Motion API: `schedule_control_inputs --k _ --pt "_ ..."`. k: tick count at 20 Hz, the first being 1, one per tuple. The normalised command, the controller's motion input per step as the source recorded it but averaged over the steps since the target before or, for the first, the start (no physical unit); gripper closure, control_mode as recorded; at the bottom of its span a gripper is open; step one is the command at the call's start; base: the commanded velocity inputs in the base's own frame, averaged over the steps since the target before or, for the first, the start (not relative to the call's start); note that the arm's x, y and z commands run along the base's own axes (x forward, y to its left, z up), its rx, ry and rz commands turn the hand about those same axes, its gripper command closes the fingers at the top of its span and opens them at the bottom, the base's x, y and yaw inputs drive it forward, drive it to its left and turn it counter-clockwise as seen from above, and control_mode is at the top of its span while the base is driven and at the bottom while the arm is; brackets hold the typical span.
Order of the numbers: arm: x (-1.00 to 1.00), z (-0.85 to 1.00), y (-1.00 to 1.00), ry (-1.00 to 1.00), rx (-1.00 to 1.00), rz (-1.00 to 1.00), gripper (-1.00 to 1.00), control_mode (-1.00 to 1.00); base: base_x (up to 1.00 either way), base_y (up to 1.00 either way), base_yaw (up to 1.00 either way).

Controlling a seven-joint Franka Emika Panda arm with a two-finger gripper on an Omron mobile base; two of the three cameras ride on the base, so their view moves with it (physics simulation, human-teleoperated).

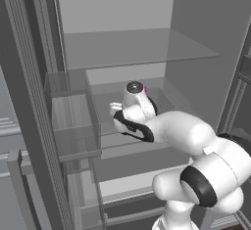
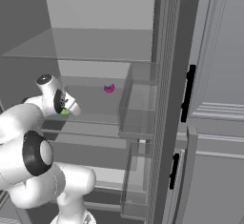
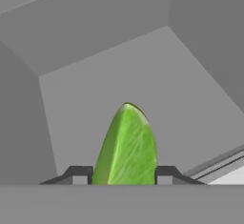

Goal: Grab a lemon wedge from the fridge and one ice cube from the ice bowl, and put them in the glass of lemonade.

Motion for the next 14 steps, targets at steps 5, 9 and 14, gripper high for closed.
schedule_control_inputs --k 5,9,14 --pt "-0.95 0.98 -0.60 -0.01 0.04 0.01 1.00 -1.00 0.00 0.00 0.00" --pt "-1.00 0.98 -0.72 0.00 -0.01 0.10 1.00 -1.00 0.00 0.00 0.00" --pt "-1.00 1.00 -0.64 0.01 -0.03 0.12 1.00 -1.00 0.00 0.00 0.00"
